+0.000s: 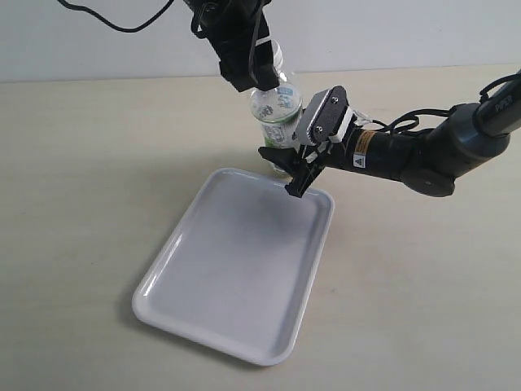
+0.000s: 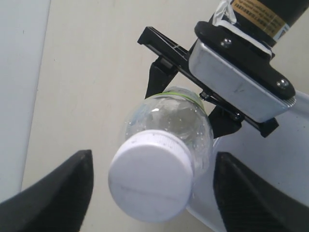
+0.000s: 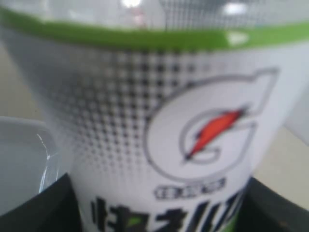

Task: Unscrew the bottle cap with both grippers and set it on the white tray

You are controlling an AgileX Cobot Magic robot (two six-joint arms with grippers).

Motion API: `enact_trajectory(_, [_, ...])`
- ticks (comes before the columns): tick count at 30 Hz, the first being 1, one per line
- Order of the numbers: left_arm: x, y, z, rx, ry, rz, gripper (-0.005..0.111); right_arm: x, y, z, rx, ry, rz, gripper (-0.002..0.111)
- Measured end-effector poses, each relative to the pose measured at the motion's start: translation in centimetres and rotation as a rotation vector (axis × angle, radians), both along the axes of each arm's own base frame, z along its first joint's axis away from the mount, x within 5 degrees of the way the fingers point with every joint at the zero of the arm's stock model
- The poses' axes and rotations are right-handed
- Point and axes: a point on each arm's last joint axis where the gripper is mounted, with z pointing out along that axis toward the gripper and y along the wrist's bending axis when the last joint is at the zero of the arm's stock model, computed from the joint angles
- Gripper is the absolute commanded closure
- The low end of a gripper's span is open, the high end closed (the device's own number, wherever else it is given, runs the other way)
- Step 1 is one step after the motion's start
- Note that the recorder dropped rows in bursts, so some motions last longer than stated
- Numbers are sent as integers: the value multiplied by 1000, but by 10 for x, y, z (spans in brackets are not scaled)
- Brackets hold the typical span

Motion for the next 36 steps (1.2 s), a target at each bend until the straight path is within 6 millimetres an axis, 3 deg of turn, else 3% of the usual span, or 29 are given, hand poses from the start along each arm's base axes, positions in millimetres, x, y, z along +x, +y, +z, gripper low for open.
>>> enact_trajectory(10, [0,0,0,0,0,0,88,0,0,0,-1,-1,1,108])
enact_trajectory(17, [0,0,0,-1,1,3,107,0,0,0,-1,-1,1,108])
enact_trajectory(25, [0,0,0,-1,2,3,106,0,0,0,-1,-1,1,108])
enact_trajectory(28, [0,0,0,-3,3,7,91,0,0,0,-1,-1,1,108])
enact_trajectory(33, [0,0,0,-3,3,7,57,0,0,0,-1,-1,1,108])
enact_trajectory(36, [0,0,0,-6,9,18,52,0,0,0,-1,-1,1,108])
